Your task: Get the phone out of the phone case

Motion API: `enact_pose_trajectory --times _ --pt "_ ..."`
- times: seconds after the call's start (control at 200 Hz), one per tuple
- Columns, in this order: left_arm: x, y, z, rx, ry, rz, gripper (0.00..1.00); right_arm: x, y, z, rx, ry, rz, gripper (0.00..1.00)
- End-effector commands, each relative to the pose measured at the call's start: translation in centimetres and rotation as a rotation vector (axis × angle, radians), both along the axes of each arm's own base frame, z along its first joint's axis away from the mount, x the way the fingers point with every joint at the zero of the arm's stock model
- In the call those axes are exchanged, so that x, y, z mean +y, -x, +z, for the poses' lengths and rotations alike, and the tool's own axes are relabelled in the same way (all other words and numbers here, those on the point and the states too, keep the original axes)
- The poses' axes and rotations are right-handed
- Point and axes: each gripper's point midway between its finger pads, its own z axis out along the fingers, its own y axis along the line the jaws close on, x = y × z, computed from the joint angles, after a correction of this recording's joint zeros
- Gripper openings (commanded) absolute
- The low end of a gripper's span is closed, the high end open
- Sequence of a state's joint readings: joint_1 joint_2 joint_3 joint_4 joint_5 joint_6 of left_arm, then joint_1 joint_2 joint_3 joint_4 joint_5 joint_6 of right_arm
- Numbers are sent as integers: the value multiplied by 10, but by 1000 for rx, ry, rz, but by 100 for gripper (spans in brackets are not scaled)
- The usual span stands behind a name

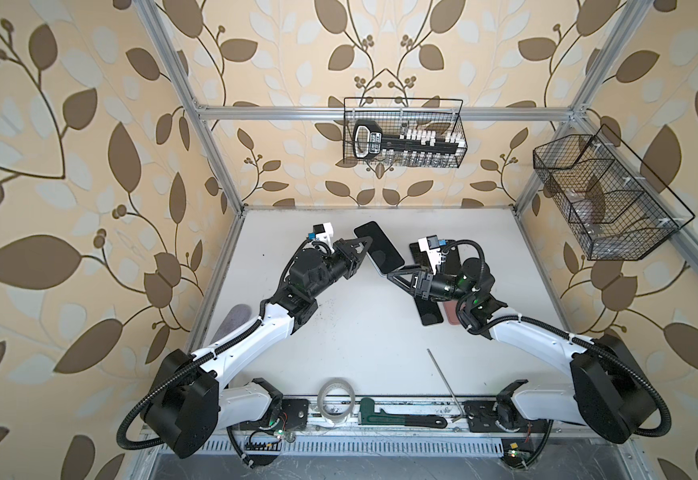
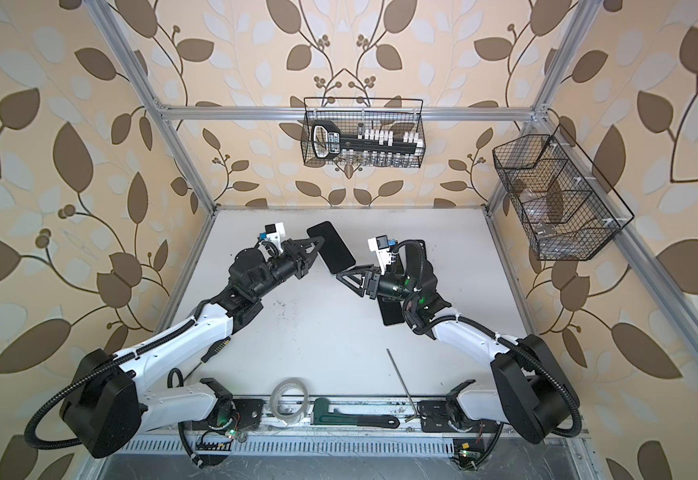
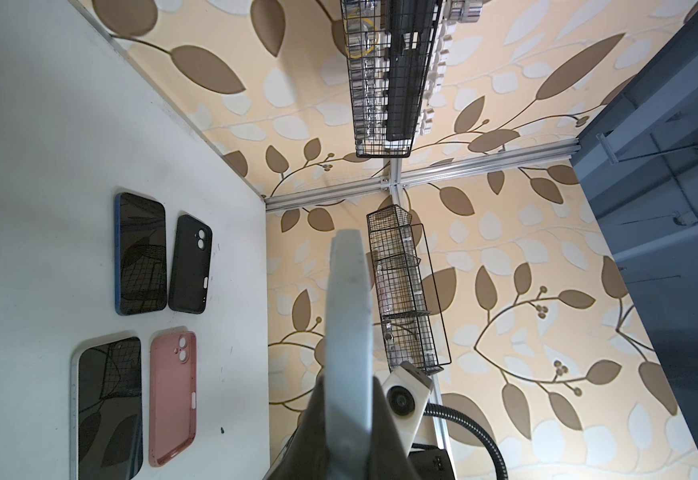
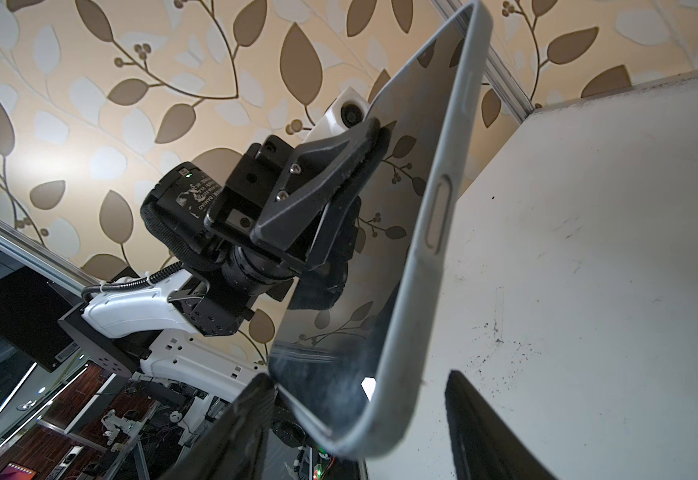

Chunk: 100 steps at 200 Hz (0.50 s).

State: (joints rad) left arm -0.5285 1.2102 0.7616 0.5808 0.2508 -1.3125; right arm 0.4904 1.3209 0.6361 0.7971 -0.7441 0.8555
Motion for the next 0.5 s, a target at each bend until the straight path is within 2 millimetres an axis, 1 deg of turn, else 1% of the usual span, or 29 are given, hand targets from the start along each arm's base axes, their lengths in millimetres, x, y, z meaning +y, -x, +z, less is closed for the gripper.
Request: enact_pose_trajectory --times 0.0,0.155,0.495 --pt "4 13 67 -165 115 -18 0 -2 -4 0 -6 -6 -20 65" --pt "5 12 69 -167 118 -16 0 -3 -3 -6 -18 30 -32 66" --pt "4 11 70 -166 119 -16 0 -2 -2 -7 -21 39 -31 66"
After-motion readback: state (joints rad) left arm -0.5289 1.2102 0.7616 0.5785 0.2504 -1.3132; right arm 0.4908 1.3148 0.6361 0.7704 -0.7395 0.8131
